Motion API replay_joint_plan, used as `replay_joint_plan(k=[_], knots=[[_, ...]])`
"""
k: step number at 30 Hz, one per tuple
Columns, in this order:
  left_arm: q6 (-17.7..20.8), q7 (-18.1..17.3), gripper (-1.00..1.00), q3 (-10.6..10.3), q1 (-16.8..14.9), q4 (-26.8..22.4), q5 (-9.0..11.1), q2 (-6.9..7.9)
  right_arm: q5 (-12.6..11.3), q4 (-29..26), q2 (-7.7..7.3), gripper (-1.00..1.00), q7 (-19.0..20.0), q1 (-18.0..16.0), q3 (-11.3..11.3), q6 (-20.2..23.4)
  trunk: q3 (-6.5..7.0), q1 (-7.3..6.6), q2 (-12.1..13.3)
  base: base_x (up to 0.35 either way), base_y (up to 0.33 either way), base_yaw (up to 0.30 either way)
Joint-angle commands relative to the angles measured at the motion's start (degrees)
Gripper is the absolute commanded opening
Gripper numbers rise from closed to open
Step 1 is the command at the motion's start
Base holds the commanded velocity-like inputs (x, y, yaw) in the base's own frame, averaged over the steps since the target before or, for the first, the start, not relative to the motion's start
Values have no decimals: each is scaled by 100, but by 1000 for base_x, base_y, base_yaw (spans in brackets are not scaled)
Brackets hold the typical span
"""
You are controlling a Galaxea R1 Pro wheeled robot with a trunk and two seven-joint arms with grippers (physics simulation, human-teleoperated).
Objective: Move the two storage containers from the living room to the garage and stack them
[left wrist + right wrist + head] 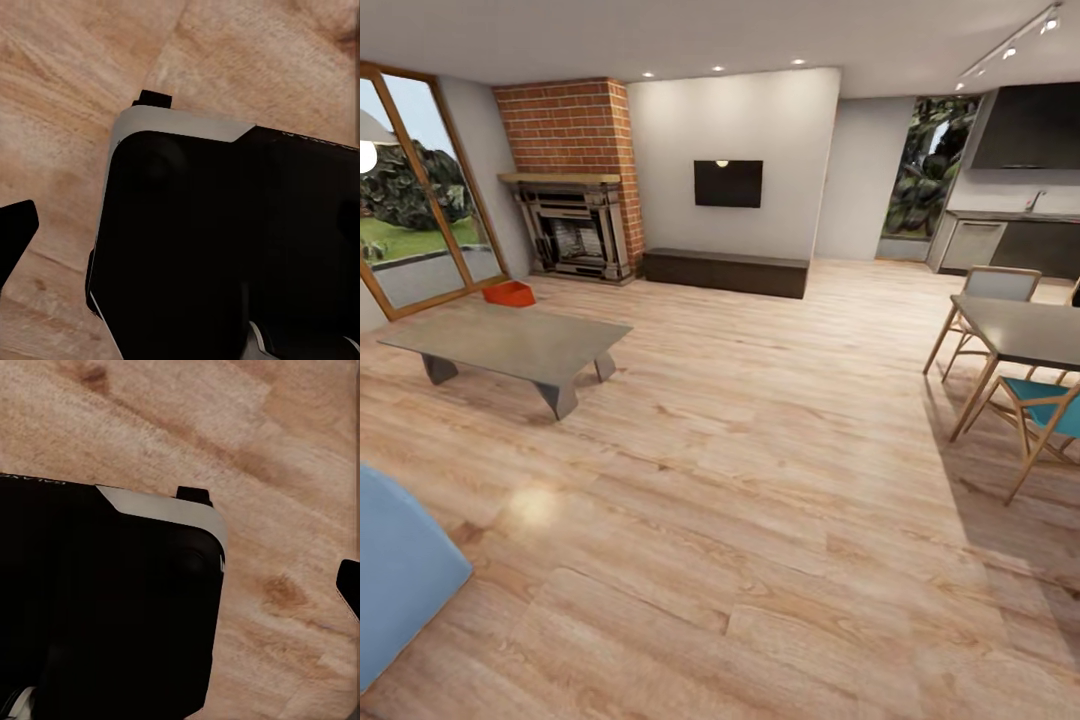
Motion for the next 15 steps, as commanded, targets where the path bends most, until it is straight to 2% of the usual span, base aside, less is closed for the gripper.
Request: replay_joint_plan(k=[1,15], knots=[[-20,-5,100,-16,-4,7,43,-1,-49,17,4,100,-7,-6,48,-32,-6,4,-4,322,0,0],[-20,-5,100,-14,-4,7,43,-7,-49,17,3,100,-7,-6,49,-31,-6,4,-4,322,0,0]])
